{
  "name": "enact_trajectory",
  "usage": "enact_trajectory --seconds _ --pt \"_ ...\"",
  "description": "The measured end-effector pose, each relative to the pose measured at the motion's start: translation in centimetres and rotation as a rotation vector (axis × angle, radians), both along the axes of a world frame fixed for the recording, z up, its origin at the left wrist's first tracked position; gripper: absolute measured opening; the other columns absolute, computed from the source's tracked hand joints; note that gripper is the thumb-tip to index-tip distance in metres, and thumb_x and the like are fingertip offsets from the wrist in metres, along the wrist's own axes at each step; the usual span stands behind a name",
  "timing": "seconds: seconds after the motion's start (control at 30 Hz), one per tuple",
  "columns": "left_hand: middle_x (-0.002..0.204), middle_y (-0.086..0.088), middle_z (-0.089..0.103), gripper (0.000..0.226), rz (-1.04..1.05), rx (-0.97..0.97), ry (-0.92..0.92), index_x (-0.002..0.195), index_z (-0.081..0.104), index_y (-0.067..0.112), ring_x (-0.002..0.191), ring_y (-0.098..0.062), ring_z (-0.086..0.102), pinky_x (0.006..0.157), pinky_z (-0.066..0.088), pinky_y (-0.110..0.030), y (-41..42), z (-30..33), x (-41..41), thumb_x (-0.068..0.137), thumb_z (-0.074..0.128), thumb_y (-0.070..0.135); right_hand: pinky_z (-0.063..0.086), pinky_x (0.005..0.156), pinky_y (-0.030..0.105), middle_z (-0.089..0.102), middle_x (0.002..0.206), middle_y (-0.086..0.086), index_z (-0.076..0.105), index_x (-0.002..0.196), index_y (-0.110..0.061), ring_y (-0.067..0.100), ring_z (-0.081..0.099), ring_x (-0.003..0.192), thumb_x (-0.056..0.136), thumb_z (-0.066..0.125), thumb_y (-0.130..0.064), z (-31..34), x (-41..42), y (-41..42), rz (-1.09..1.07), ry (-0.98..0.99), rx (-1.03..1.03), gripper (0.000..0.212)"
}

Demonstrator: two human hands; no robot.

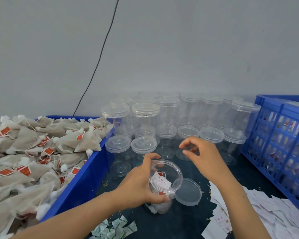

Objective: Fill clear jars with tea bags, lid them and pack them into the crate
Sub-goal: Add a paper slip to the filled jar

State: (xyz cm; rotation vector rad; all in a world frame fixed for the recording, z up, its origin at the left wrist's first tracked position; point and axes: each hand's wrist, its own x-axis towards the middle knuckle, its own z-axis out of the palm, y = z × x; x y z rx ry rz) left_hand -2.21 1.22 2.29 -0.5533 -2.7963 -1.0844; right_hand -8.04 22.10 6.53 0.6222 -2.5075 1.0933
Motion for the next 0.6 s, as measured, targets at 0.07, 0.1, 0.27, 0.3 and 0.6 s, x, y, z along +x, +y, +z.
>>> enact_trajectory --seconds 0.07,0.1,0.27,0.3,0.6 --pt "0.127 0.032 0.05 0.093 0.008 0.007 -0.006 0.125 0.016 0.052 0.119 0.012 0.047 0.104 0.042 -0.029 0.0 0.0 0.0 0.058 0.081 0.059 0.05 0.093 0.033 0.059 0.111 -0.011 0.055 0.109 -0.03 0.009 0.059 0.105 0.083 0.073 -0.027 -1.0 -0.7 0.9 -0.093 -0.182 0.186 0.031" --pt "0.126 0.033 0.05 0.093 0.011 0.015 -0.014 0.125 0.016 0.051 0.118 0.013 0.046 0.104 0.042 -0.028 0.0 0.0 0.0 0.059 0.082 0.057 0.045 0.099 0.037 0.053 0.124 -0.004 0.049 0.122 -0.027 0.017 0.052 0.118 0.079 0.075 -0.034 -1.7 -0.9 1.2 -0.095 -0.322 0.286 0.051" --pt "0.123 0.035 0.05 0.089 0.019 0.029 -0.055 0.127 0.025 0.042 0.117 0.015 0.045 0.103 0.04 -0.022 -0.2 0.0 -0.1 0.061 0.084 0.053 0.034 0.108 0.044 0.026 0.149 0.006 0.017 0.145 -0.027 0.029 0.027 0.138 0.069 0.08 -0.045 -5.2 -1.3 0.4 -0.07 -0.68 0.728 0.1" --pt "0.123 0.035 0.05 0.087 0.021 0.031 -0.063 0.126 0.026 0.042 0.117 0.015 0.045 0.102 0.039 -0.02 -0.3 0.0 -0.2 0.062 0.084 0.052 0.035 0.108 0.044 0.025 0.149 0.006 0.016 0.144 -0.027 0.029 0.026 0.137 0.068 0.081 -0.045 -5.6 -1.4 0.1 -0.068 -0.682 0.764 0.102" --pt "0.132 0.023 0.047 0.085 -0.043 0.134 -0.21 0.126 0.026 0.045 0.125 0.008 0.044 0.108 0.037 -0.023 -0.4 -0.2 -0.3 0.066 0.085 0.037 0.034 0.108 0.048 0.024 0.145 0.004 0.01 0.14 -0.034 0.031 0.028 0.134 0.071 0.078 -0.024 -5.3 -1.1 -0.9 -0.043 -0.559 0.681 0.098"
